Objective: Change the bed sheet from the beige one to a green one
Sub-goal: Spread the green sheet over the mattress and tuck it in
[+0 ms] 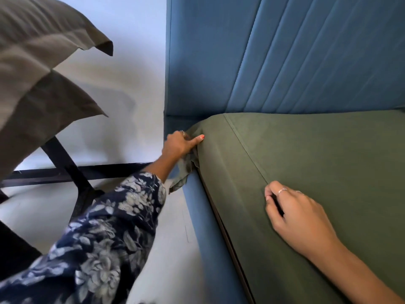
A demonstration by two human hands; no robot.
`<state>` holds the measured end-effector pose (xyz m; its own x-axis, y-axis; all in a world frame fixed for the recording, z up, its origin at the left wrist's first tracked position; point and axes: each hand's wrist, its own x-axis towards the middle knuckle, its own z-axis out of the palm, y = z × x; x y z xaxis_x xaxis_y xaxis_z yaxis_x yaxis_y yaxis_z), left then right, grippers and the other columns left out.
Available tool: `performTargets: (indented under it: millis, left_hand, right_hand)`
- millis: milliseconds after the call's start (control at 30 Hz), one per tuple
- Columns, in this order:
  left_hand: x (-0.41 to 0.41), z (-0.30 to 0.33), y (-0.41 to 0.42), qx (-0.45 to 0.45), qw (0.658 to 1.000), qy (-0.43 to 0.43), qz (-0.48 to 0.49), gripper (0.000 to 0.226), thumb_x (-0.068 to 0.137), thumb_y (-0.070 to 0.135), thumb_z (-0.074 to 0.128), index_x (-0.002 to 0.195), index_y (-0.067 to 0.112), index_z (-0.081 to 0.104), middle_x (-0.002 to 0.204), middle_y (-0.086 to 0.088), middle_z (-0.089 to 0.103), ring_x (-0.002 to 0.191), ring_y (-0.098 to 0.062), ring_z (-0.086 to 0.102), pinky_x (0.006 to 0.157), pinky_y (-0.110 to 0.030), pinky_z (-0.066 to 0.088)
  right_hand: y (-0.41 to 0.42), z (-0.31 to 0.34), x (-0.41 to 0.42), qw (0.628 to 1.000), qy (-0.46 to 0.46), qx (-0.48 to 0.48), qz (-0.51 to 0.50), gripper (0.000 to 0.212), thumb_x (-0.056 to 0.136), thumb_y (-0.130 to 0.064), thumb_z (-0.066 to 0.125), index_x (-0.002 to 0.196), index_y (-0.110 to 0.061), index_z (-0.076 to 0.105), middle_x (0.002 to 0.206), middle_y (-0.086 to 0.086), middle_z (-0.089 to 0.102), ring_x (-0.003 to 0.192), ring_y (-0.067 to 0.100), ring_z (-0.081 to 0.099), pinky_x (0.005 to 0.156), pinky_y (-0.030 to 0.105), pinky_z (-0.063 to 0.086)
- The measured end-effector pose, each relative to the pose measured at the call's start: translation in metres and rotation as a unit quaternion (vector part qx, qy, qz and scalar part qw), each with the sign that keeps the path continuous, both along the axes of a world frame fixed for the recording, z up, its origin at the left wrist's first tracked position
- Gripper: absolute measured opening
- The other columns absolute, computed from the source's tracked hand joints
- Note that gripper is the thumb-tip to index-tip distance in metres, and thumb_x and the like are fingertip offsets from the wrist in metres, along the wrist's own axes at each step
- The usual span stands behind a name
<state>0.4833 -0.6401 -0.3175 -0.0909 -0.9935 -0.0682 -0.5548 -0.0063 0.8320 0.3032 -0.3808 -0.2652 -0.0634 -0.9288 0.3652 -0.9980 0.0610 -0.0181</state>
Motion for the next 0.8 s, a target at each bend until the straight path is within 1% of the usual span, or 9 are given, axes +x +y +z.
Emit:
performTargets:
  millis: [100, 200, 300, 367, 400, 467, 533, 700, 800]
  left_hand:
    - [0.013, 0.011, -0.014, -0.006, 0.997, -0.078, -0.013, 0.069, 0.074, 0.070, 0.062, 0.095, 0.005, 0.066, 0.091, -0.013, 0.068, 0.080, -0.030, 0.065, 0.076, -0.044, 0.058]
    - [0.005, 0.001, -0.017, 0.100, 0.989, 0.092, 0.055, 0.044, 0.091, 0.046, 0.057, 0.093, 0.002, 0.059, 0.083, -0.016, 0.067, 0.060, -0.027, 0.062, 0.061, -0.036, 0.059]
    - [-0.003, -0.023, -0.009, 0.212, 0.922, 0.285, 0.157, 0.014, 0.093, 0.016, 0.050, 0.081, 0.009, 0.052, 0.066, -0.009, 0.055, 0.043, -0.016, 0.049, 0.040, -0.017, 0.039]
    - [-0.009, -0.040, 0.004, 0.244, 0.869, 0.353, 0.246, 0.020, 0.089, 0.009, 0.044, 0.069, 0.010, 0.048, 0.059, -0.010, 0.050, 0.040, -0.018, 0.047, 0.039, -0.017, 0.035]
    - [-0.012, -0.050, 0.011, 0.245, 0.856, 0.350, 0.292, 0.018, 0.084, 0.014, 0.045, 0.069, 0.006, 0.053, 0.063, -0.015, 0.056, 0.047, -0.024, 0.056, 0.042, -0.022, 0.042]
    - [-0.019, -0.076, 0.019, 0.251, 0.842, 0.314, 0.359, 0.036, 0.067, 0.026, 0.041, 0.080, 0.003, 0.066, 0.085, -0.024, 0.068, 0.078, -0.040, 0.068, 0.065, -0.041, 0.057]
    - [-0.030, -0.086, 0.033, 0.273, 0.822, 0.305, 0.397, 0.048, 0.060, 0.031, 0.040, 0.089, 0.006, 0.069, 0.095, -0.024, 0.069, 0.093, -0.043, 0.065, 0.080, -0.052, 0.056]
    - [-0.045, -0.020, 0.079, 0.291, 0.806, 0.310, 0.411, 0.020, 0.090, 0.013, 0.045, 0.099, 0.020, 0.062, 0.091, -0.010, 0.069, 0.085, -0.028, 0.065, 0.076, -0.037, 0.051]
    - [-0.051, -0.002, 0.080, 0.304, 0.841, 0.305, 0.327, 0.027, 0.098, 0.018, 0.041, 0.106, 0.028, 0.065, 0.104, 0.005, 0.069, 0.097, -0.016, 0.063, 0.087, -0.035, 0.050]
  right_hand:
    - [-0.026, 0.013, 0.008, 0.995, 0.085, -0.017, 0.038, 0.011, 0.080, -0.022, 0.061, 0.075, -0.022, 0.051, 0.061, -0.005, 0.059, 0.055, 0.023, 0.060, 0.048, 0.026, 0.029]
    - [-0.080, 0.026, 0.022, 0.984, 0.108, 0.013, 0.142, 0.013, 0.085, -0.029, 0.049, 0.084, -0.022, 0.059, 0.080, -0.004, 0.057, 0.077, 0.022, 0.060, 0.065, 0.031, 0.045]
    - [-0.152, 0.034, 0.035, 0.950, 0.138, 0.115, 0.254, 0.026, 0.089, -0.033, 0.046, 0.107, -0.027, 0.063, 0.104, -0.005, 0.057, 0.102, 0.020, 0.053, 0.088, 0.039, 0.040]
    - [-0.200, 0.036, 0.045, 0.918, 0.173, 0.192, 0.301, 0.035, 0.087, -0.034, 0.041, 0.112, -0.031, 0.065, 0.111, -0.007, 0.059, 0.116, 0.016, 0.050, 0.104, 0.040, 0.031]
    - [-0.219, 0.035, 0.049, 0.902, 0.191, 0.229, 0.313, 0.038, 0.085, -0.033, 0.040, 0.112, -0.031, 0.067, 0.113, -0.008, 0.061, 0.120, 0.015, 0.049, 0.110, 0.041, 0.024]
    - [-0.248, 0.029, 0.061, 0.868, 0.227, 0.318, 0.305, 0.039, 0.086, -0.033, 0.040, 0.111, -0.027, 0.069, 0.118, -0.004, 0.064, 0.124, 0.016, 0.049, 0.115, 0.040, 0.014]
    - [-0.266, 0.024, 0.075, 0.822, 0.302, 0.393, 0.281, 0.042, 0.089, -0.035, 0.037, 0.113, -0.019, 0.068, 0.123, 0.005, 0.063, 0.125, 0.021, 0.050, 0.117, 0.042, 0.010]
    - [-0.292, 0.019, 0.100, 0.754, 0.410, 0.464, 0.220, 0.049, 0.095, -0.043, 0.034, 0.128, -0.015, 0.056, 0.137, 0.008, 0.052, 0.132, 0.029, 0.040, 0.115, 0.057, 0.000]
    - [-0.300, 0.015, 0.104, 0.730, 0.426, 0.491, 0.210, 0.051, 0.096, -0.048, 0.034, 0.131, -0.017, 0.053, 0.139, 0.008, 0.050, 0.134, 0.031, 0.038, 0.112, 0.064, -0.005]
